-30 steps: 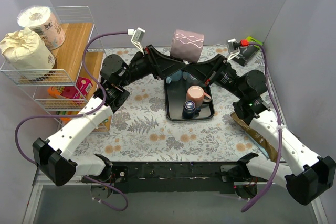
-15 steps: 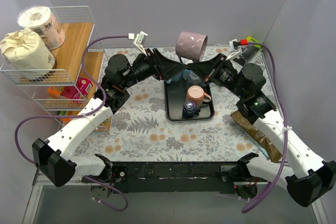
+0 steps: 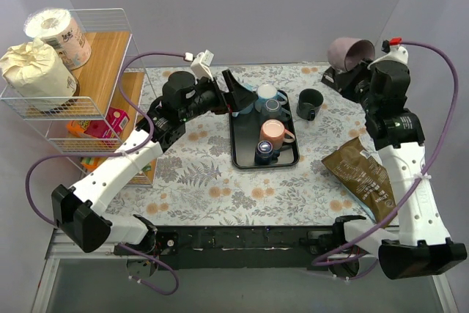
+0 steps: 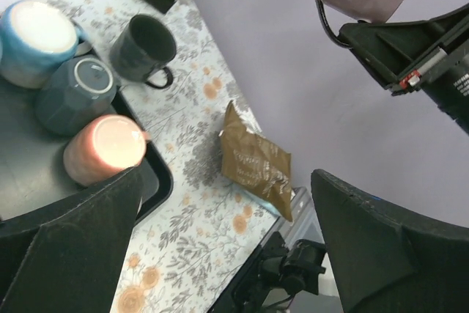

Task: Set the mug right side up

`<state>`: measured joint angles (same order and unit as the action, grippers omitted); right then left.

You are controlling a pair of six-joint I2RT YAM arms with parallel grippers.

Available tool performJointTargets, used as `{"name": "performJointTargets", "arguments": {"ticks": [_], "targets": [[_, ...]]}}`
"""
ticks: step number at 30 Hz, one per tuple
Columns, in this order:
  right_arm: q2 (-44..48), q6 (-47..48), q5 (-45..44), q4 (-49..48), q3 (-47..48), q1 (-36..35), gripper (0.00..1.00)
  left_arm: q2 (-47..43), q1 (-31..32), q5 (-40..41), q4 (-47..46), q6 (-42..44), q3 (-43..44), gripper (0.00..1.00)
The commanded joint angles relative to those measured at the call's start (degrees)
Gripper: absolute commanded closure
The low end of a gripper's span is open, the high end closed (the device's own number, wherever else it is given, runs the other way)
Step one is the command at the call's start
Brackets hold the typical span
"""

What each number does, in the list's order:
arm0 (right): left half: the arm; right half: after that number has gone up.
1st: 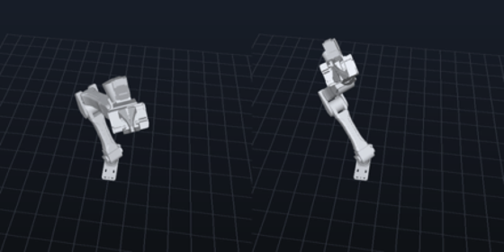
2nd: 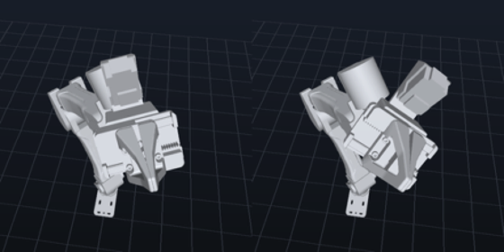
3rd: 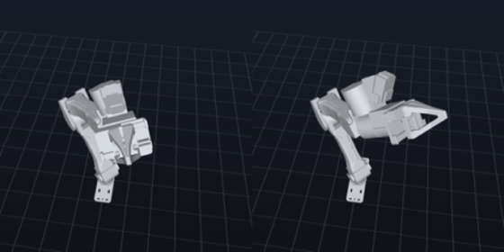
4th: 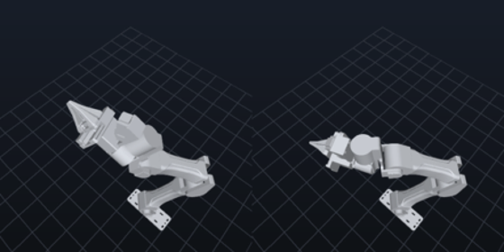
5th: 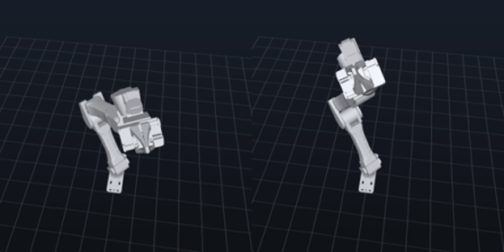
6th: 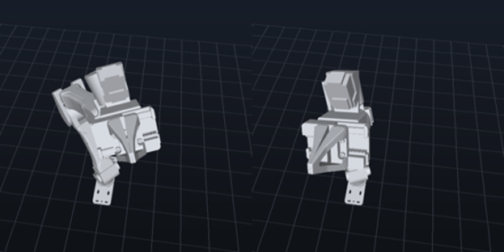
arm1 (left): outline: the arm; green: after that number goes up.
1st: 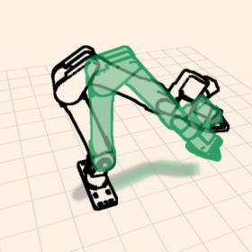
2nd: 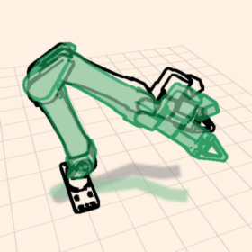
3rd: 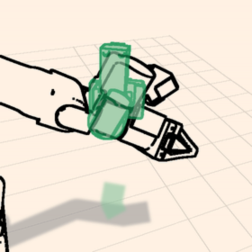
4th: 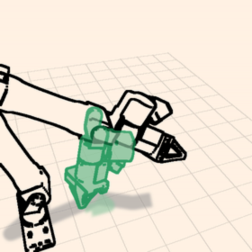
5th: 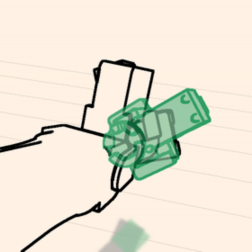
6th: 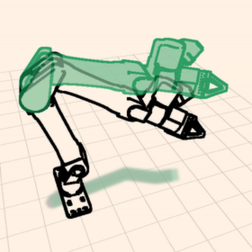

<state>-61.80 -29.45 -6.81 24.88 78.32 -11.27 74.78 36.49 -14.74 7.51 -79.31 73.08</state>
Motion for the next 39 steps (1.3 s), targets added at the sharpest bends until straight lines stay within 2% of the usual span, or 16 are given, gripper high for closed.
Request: {"name": "performJointTargets", "arguments": {"ticks": [1,6,8,18,22,32,39], "targets": [[-2.7,7.0,-4.7,7.7,3.2,6.6,0.99,1.4,0.1,2.6,7.4,2.8,2.9,0.02],[-5.4,8.3,-7.1,9.0,0.2,10.7,0.99,3.1,0.1,4.5,11.3,5.1,4.7,0.02],[-6.0,8.9,-5.2,6.9,-1.3,13.0,0.99,3.6,0.2,5.3,13.1,5.7,5.1,0.02],[-17.6,13.4,-2.0,4.3,-5.7,15.2,0.99,6.3,-0.1,7.5,18.6,8.0,7.6,0.02],[-22.9,16.9,0.0,4.9,-4.0,15.3,0.99,7.0,-0.2,7.4,19.3,8.4,7.7,0.02],[-34.0,23.0,-2.9,4.6,1.7,15.2,0.99,8.0,-0.6,7.4,19.8,8.6,6.9,0.02],[-38.1,25.2,-2.3,-1.0,1.0,15.1,0.99,8.4,-0.8,7.5,20.7,8.6,6.2,0.02]]}}
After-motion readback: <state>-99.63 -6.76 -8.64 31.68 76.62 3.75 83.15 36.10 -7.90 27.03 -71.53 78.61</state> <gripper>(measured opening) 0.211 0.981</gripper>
